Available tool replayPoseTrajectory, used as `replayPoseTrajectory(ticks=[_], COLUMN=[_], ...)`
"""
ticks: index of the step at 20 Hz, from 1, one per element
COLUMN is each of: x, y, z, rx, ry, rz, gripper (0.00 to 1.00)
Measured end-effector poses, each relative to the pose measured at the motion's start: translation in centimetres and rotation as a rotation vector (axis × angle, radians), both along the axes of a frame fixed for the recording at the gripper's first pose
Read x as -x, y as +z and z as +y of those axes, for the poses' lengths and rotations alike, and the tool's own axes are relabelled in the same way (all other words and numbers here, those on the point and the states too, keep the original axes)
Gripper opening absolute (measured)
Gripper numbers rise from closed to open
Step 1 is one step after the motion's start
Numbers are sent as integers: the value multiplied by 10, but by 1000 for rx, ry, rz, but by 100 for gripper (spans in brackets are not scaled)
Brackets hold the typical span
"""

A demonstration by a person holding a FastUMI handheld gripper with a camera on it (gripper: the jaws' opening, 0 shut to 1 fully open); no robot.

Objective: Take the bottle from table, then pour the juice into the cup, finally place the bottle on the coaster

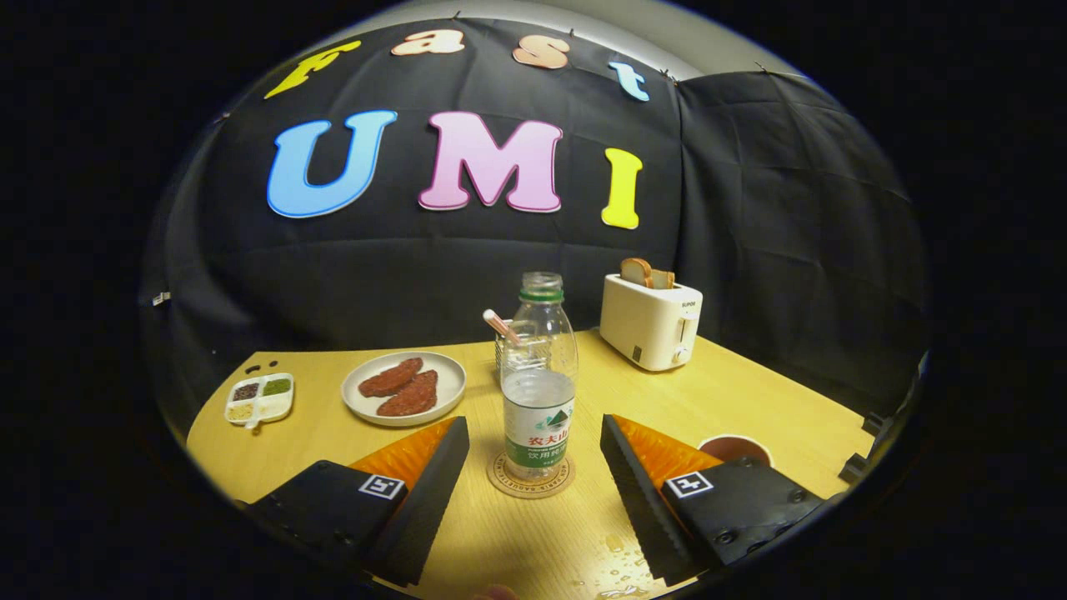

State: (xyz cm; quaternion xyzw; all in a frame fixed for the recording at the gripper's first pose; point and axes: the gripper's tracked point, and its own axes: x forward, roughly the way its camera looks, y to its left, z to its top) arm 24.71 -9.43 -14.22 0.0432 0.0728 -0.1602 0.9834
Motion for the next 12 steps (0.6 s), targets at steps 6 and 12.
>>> replayPoseTrajectory(ticks=[6,12], x=[61,130], y=[81,128], z=[37,63], rx=[13,31], ry=[92,156], rz=[-128,-166], gripper=[97,97])
